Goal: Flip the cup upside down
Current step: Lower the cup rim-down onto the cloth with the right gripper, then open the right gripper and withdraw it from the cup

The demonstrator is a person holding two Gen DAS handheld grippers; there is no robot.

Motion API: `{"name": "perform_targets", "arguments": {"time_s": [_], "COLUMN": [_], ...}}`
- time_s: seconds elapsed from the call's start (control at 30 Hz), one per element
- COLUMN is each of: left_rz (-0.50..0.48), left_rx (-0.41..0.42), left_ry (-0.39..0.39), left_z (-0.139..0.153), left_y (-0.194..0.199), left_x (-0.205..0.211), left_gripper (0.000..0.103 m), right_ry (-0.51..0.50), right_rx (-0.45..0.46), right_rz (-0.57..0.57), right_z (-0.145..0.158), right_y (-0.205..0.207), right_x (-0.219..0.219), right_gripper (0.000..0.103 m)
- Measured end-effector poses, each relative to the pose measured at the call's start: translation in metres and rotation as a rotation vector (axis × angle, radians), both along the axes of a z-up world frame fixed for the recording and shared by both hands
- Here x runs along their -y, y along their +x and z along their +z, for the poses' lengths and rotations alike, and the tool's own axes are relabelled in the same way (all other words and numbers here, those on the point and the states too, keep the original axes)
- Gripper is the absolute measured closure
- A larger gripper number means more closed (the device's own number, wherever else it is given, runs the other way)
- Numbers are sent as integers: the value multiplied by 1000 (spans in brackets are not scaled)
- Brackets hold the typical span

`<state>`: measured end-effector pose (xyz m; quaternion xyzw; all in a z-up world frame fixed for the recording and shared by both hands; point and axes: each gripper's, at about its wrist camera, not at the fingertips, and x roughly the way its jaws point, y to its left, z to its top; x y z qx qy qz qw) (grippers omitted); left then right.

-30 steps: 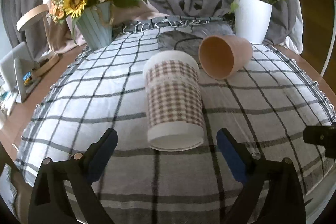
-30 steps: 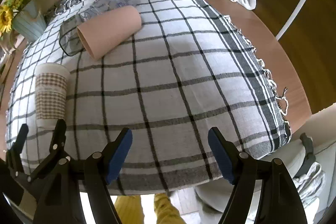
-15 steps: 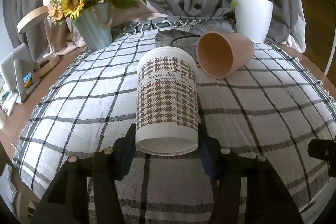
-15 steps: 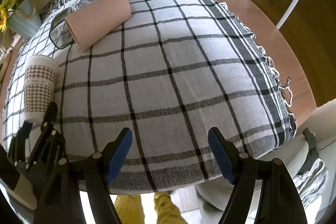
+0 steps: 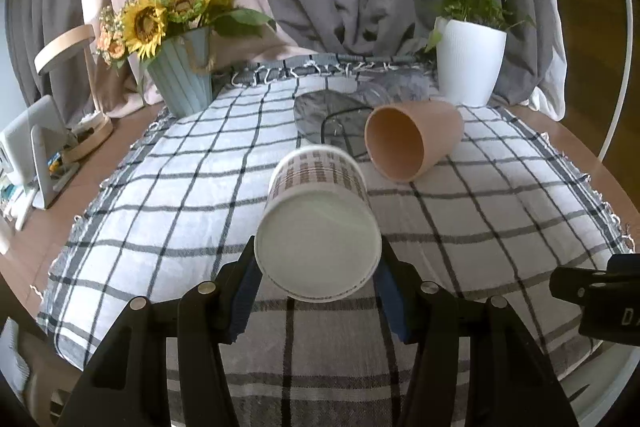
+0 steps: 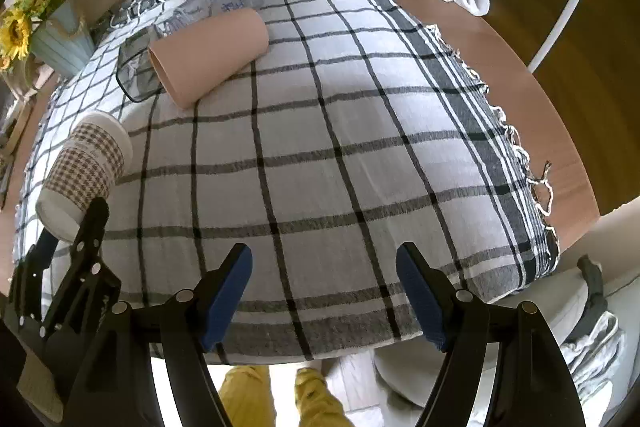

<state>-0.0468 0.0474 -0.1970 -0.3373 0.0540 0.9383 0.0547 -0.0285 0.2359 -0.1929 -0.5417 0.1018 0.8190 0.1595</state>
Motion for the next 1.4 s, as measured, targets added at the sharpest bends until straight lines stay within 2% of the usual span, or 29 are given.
{"name": "perform_targets", "arguments": {"time_s": [0.5, 0.67, 1.1, 1.17, 1.23, 1.33, 1.4], "left_rz": [10, 6, 5, -3, -9, -8, -2], "left_rx": [-11, 15, 29, 32, 36, 37, 46], "left_ry": [20, 30, 32, 25, 24, 33, 30], "left_z": [14, 10, 10, 14, 21, 36, 48], "left_y": [-31, -38, -38, -36, -32, -25, -20], "left_x": [4, 8, 13, 14, 16, 22, 25], "left_gripper": [50, 50, 49, 43, 24, 11, 8], "right_ry": [-11, -8, -6, -2, 9, 31, 43], "right_rx": [-48, -57, -48, -53, -64, -92, -114], "right_rz": [-4, -4, -5, -8, -7, 1, 5], "right_z": [14, 18, 18, 21, 27, 40, 49], "right_y": [-16, -21, -28, -26, -23, -17, -12], "right_x": [6, 8, 15, 15, 17, 20, 23], "right_gripper": [29, 29, 29, 29, 29, 29, 28]}}
